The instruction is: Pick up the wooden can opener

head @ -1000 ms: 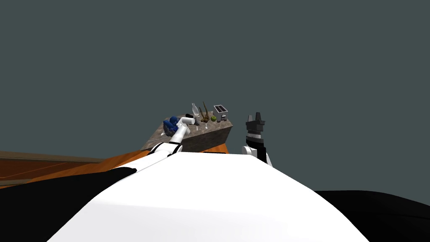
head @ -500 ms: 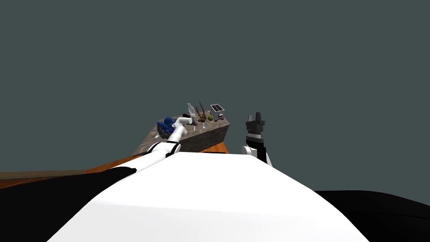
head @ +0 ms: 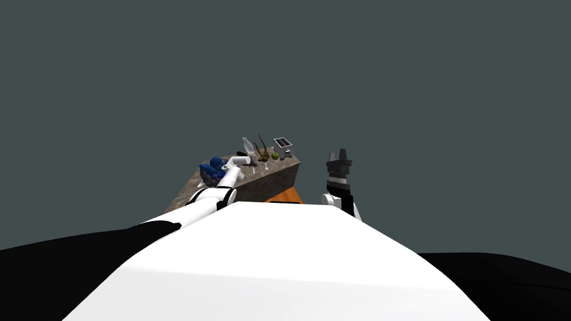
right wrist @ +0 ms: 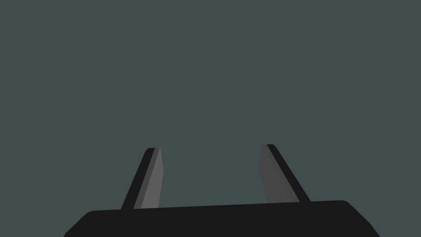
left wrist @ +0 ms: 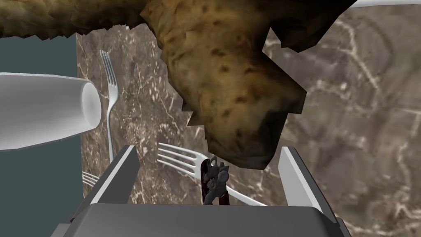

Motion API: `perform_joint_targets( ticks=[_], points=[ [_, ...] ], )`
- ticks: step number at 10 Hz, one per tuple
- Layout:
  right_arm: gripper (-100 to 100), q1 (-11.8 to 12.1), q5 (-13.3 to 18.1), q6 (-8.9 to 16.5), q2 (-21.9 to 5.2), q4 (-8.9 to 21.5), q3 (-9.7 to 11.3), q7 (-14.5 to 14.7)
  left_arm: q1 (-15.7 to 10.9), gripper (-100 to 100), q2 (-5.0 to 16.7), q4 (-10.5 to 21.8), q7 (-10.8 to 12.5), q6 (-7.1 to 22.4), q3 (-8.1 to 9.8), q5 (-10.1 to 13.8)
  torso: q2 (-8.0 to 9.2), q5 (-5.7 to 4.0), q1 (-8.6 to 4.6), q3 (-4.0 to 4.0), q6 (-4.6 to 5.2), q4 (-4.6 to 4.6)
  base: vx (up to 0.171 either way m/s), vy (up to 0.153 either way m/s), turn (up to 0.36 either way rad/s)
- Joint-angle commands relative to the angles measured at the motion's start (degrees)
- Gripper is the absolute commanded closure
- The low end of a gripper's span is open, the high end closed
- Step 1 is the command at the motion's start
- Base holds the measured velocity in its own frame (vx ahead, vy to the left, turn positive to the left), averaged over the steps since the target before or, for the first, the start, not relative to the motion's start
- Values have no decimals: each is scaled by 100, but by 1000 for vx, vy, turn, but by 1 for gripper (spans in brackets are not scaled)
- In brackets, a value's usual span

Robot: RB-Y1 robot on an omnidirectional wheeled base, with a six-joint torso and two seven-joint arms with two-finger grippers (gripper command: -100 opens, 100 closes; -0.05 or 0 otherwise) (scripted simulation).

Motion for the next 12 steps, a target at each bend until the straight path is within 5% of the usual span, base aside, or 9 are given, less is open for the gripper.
perform_joint_targets(
  ticks=[1, 5, 6, 7, 11, 12],
  points=[
    [0, 0, 0, 0, 0, 0, 0, 0, -87, -100, 70, 270, -71, -93, 72, 52, 0, 0, 0, 0, 0, 0, -47, -19, -77],
    [0, 0, 0, 0, 0, 0, 0, 0, -235, -100, 490, 1183, -367, -541, 549, 313, 5, 0, 1, 3, -4, 1, -61, -33, -226],
    [0, 0, 0, 0, 0, 0, 0, 0, -373, -100, 441, 1308, -385, -567, 461, 304, 9, 0, -1, 5, -2, 2, -34, -16, -40],
    [0, 2, 0, 0, 0, 0, -1, 0, -381, 100, 450, 1342, -402, -596, 473, 310, -1, 1, 6, 0, -7, 1, -6, -3, 8],
    [0, 2, 0, 0, -1, 0, -1, 0, -380, 100, 449, 1339, -401, -593, 472, 310, -17, 4, 15, -10, -6, -4, 0, 0, 0],
    [0, 2, 0, 0, -1, 0, -1, 0, -380, 0, 449, 1339, -401, -593, 472, 310, -18, 4, 15, -10, -6, -4, 0, 0, 0]
  ],
)
